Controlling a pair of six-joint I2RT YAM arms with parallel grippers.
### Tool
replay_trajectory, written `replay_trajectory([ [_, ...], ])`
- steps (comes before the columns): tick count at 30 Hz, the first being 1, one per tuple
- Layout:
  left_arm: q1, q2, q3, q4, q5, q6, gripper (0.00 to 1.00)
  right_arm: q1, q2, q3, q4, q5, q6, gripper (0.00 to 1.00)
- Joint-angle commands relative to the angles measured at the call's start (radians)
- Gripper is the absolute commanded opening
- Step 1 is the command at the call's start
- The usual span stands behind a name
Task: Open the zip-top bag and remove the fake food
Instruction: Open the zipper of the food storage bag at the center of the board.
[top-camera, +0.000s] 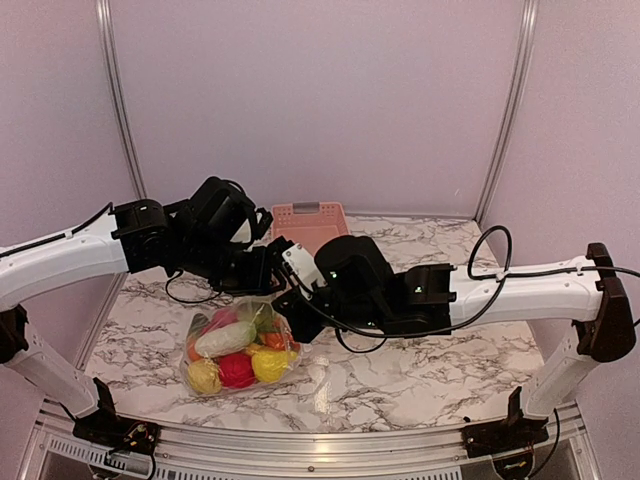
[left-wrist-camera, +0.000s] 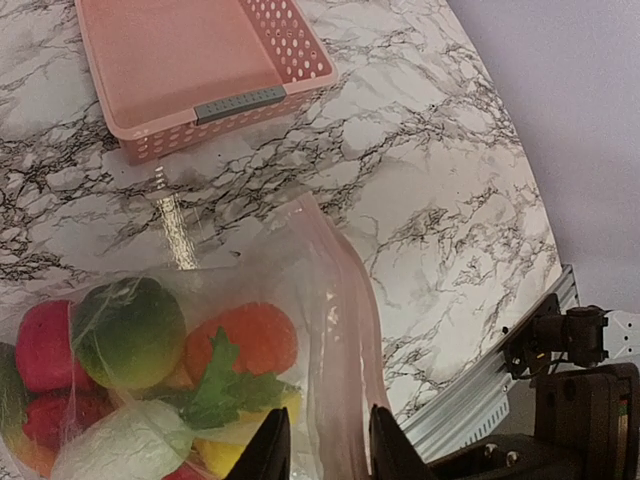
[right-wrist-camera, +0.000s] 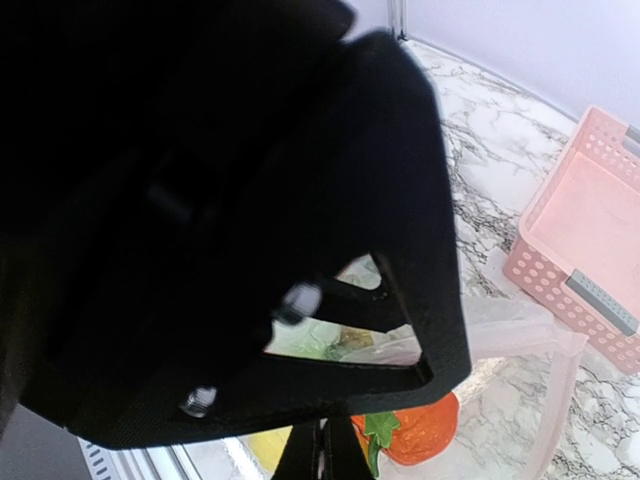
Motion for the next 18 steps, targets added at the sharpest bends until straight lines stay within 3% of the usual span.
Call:
replay_trajectory([
  [1,-0.006,0.029,0.022,-0.042,-0.041,0.027,0.28,0.011,0.004,0.047,0.006,0.011,0.001,0.0],
  [9,-0.006,0.037,0.019,-0.052,-0.069,0.029,0.16,0.012,0.0,0.044,0.008,0.014,0.001,0.0],
  [13,-0.008,0.034,0.024,-0.052,-0.077,0.032,0.0,0.011,0.002,0.041,0.009,0.015,0.002,0.0],
  [16,-0.009,0.03,0.03,-0.052,-0.083,0.045,0.0,0.012,-0.002,0.035,0.009,0.013,0.01,0.0],
  [18,-0.009,0.029,0.031,-0.051,-0.089,0.054,0.0,0.011,-0.005,0.027,0.01,0.007,0.016,0.07],
])
